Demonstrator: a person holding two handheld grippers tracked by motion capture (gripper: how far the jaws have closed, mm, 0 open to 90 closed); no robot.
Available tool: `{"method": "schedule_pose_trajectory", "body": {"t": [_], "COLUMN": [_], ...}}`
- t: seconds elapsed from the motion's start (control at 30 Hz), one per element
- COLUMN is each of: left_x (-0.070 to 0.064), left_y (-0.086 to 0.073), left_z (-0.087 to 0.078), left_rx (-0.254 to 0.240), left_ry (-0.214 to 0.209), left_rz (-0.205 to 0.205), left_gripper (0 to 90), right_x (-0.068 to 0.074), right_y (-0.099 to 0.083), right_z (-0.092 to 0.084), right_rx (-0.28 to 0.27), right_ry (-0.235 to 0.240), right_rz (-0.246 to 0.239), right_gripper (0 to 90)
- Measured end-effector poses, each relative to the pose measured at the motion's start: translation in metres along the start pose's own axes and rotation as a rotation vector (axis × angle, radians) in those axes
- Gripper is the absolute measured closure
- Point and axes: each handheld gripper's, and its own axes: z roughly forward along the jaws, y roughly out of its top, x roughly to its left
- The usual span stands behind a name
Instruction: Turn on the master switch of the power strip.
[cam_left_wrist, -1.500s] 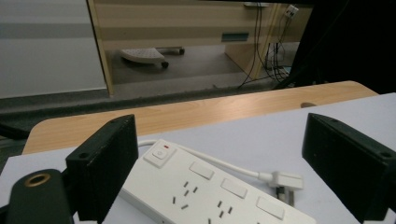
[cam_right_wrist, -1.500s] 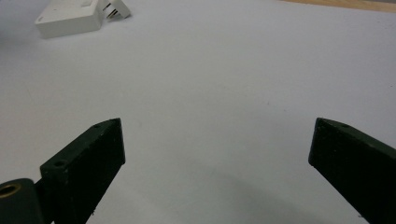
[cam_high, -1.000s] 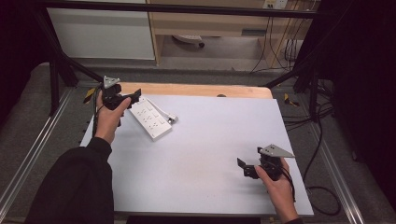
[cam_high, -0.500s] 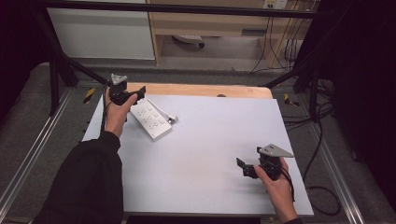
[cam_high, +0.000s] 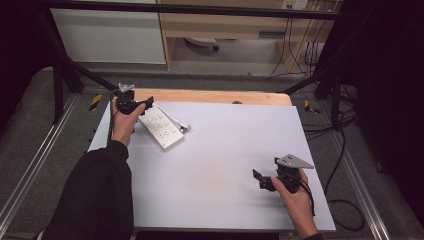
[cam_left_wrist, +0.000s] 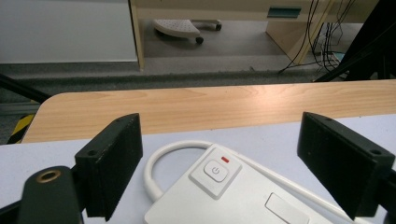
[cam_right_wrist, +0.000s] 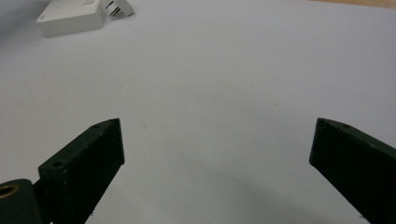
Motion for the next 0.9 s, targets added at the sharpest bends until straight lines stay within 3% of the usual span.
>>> {"method": "schedule_pose_trajectory", "body": {"t": [0.23,0.53,0.67,0.7,0.9], "left_x": [0.0003,-0.0032,-0.0055,-0.0060,-0.0078], "left_y": [-0.0022,-0.0065,-0.0082,-0.0083,-0.0090], "left_z": [0.0031,0.0071,0.0084,0.0084,0.0096], "left_rx": [0.014,0.059,0.083,0.086,0.094], "left_ry": [0.002,-0.020,-0.031,-0.034,-0.045], "left_rz": [0.003,0.023,0.037,0.041,0.031], "left_gripper": [14.7,23.0,31.6,40.6,54.9], "right_x": [0.0004,0.0002,0.0001,0.0001,0.0000], "right_y": [-0.0001,0.0000,0.0000,-0.0001,-0.0001], "right_z": [0.0001,-0.0004,-0.0004,-0.0004,-0.0003], "right_rx": [0.001,0.000,0.000,0.000,0.000], "right_ry": [0.000,-0.001,-0.002,-0.003,-0.002], "right_rz": [-0.002,0.006,0.006,0.006,0.004], "right_gripper": [3.5,3.6,3.6,3.5,3.6]}}
